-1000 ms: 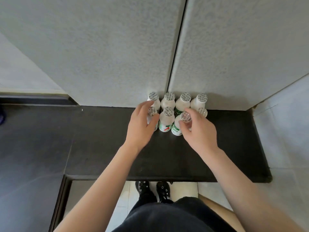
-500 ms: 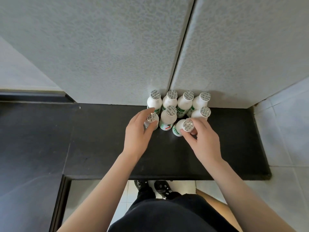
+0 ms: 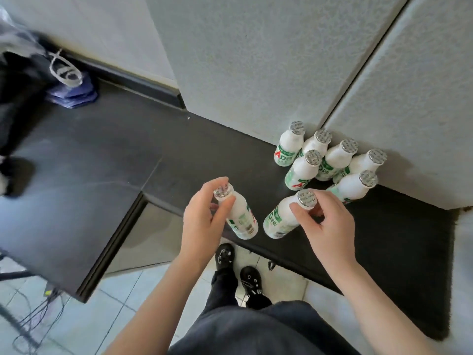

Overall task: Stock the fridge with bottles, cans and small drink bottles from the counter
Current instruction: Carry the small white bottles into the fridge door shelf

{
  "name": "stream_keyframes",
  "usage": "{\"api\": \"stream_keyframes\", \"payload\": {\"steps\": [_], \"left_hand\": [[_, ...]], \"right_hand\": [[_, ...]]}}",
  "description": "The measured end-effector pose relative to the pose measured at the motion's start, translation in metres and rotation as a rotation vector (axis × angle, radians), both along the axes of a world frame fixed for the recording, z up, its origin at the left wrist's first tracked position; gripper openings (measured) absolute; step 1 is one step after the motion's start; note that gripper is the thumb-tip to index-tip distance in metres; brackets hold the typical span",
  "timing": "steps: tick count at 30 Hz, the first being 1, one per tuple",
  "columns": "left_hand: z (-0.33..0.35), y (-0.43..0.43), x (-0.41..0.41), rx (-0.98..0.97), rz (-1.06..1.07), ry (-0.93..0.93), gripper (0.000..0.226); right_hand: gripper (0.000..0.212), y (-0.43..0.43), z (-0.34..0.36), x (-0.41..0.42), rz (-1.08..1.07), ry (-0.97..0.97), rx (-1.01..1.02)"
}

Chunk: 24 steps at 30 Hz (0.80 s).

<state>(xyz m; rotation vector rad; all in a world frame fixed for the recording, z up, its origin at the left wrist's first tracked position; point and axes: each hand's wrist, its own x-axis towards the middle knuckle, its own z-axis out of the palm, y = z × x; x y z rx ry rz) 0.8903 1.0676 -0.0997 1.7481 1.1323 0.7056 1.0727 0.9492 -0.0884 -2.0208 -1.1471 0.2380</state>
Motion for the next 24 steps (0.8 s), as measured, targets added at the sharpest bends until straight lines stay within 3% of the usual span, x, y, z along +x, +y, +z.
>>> {"api": "stream_keyframes", "payload": {"steps": [14, 24], "left_hand": [[-0.004, -0.140, -0.183, -0.052, 0.676, 0.082, 0.037], [0.004, -0.261, -0.329, 0.007, 1.216, 0.044, 0.035]], "right_hand": [[0.036, 0.053, -0.015, -0.155, 0.723, 0.261, -0.038], [0.023, 0.004, -0.001, -0.320, 1.132, 0.289, -0.081]]}}
